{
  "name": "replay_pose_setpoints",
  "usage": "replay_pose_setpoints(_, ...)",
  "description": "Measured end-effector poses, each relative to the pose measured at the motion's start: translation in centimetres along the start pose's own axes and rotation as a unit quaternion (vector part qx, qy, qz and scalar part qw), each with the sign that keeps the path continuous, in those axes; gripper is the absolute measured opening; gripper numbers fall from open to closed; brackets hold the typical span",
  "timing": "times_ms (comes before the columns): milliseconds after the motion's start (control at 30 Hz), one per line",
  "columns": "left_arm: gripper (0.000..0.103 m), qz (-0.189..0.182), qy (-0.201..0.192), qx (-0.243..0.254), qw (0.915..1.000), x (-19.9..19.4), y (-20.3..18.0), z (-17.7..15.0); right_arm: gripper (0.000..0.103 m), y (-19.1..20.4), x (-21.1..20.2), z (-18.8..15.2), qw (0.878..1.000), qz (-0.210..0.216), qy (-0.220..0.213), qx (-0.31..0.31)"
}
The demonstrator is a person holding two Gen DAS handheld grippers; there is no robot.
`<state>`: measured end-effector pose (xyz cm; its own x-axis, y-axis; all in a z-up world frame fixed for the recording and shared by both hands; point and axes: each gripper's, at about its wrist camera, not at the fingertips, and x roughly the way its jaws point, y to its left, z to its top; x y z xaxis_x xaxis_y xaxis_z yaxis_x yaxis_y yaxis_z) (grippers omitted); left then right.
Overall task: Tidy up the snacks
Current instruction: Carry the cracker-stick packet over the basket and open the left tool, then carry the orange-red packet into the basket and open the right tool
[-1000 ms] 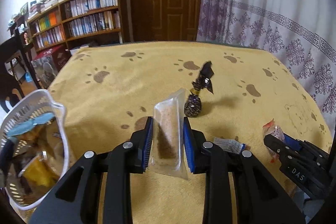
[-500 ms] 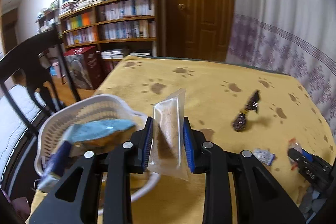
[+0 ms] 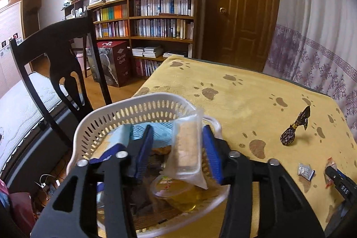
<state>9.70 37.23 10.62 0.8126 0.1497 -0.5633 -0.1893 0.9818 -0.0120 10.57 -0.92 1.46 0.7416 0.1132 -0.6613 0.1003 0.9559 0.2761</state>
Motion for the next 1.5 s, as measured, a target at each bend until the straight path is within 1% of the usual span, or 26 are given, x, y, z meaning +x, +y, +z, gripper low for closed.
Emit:
replay_pose_setpoints(33, 0.070, 0.005, -0.006, -0.002, 1.0000, -0.3, 0.0, 0.0, 0.040, 0.0, 0.0, 0.0, 1.000, 0.000, 0.000, 0.000)
replay_pose_setpoints(67, 0.079, 0.010, -0.013, -0.003, 0.9999, -0.6, 0.1, 0.0, 0.040, 0.0, 0.0, 0.0, 1.000, 0.001, 0.000, 0.000)
replay_pose_setpoints(133, 0.085, 0.014, -0.019, 0.000, 0.9997, -0.9, 0.1, 0.0, 0.040, 0.0, 0.0, 0.0, 1.000, 0.001, 0.000, 0.001)
replay_pose_setpoints(167, 0.087, 0.019, -0.020, 0.004, 0.9996, -1.1, 0.3, -0.1, 0.040, 0.0, 0.0, 0.0, 1.000, 0.001, 0.000, 0.001)
replay_pose_setpoints(267, 0.087, 0.036, -0.021, 0.010, 0.9991, -1.3, 0.8, -0.3, 0.040, -0.1, -0.1, 0.1, 1.000, 0.000, -0.001, 0.001)
replay_pose_setpoints(433, 0.087, 0.043, -0.024, -0.007, 0.9987, -2.1, 2.2, -0.1, 0.040, -0.4, -0.1, 0.1, 1.000, 0.000, -0.003, 0.004)
replay_pose_setpoints(500, 0.091, 0.046, -0.028, -0.012, 0.9985, -2.5, 2.7, 0.0, 0.040, -0.4, -0.1, 0.1, 1.000, 0.000, -0.003, 0.004)
replay_pose_setpoints(533, 0.096, 0.048, -0.032, -0.017, 0.9982, -2.9, 3.2, 0.1, 0.040, -0.4, -0.1, 0.1, 1.000, 0.001, -0.003, 0.004)
replay_pose_setpoints(700, 0.096, 0.054, -0.040, -0.036, 0.9971, -3.9, 5.2, 0.2, 0.040, -0.4, 0.0, 0.2, 1.000, -0.001, -0.001, 0.002)
replay_pose_setpoints(867, 0.096, 0.085, -0.048, -0.058, 0.9935, -4.6, 8.0, -0.1, 0.040, -0.2, 0.0, 0.2, 1.000, -0.008, 0.002, 0.003)
replay_pose_setpoints(967, 0.096, 0.100, -0.047, -0.067, 0.9916, -4.6, 9.8, -0.7, 0.040, 0.1, -0.2, 0.1, 1.000, 0.014, 0.013, 0.020)
replay_pose_setpoints(1033, 0.096, 0.105, -0.042, -0.070, 0.9911, -4.3, 10.5, -1.1, 0.040, 0.7, -0.7, 0.3, 0.999, 0.027, 0.010, 0.025)
replay_pose_setpoints(1167, 0.096, 0.126, -0.032, -0.060, 0.9897, -3.6, 11.3, -2.0, 0.040, 2.7, -1.8, 0.6, 0.999, 0.046, 0.001, 0.012)
replay_pose_setpoints(1267, 0.096, 0.151, -0.031, -0.041, 0.9872, -2.8, 11.1, -2.4, 0.040, 4.8, -2.4, 0.8, 0.998, 0.064, -0.004, -0.003)
replay_pose_setpoints(1433, 0.097, 0.131, -0.007, -0.029, 0.9909, -1.2, 10.6, -3.0, 0.040, 8.4, -2.9, 0.7, 0.994, 0.104, 0.004, -0.024)
replay_pose_setpoints(1500, 0.097, 0.149, -0.018, -0.014, 0.9886, -1.0, 9.8, -3.4, 0.040, 9.8, -3.1, 0.8, 0.992, 0.121, 0.007, -0.031)
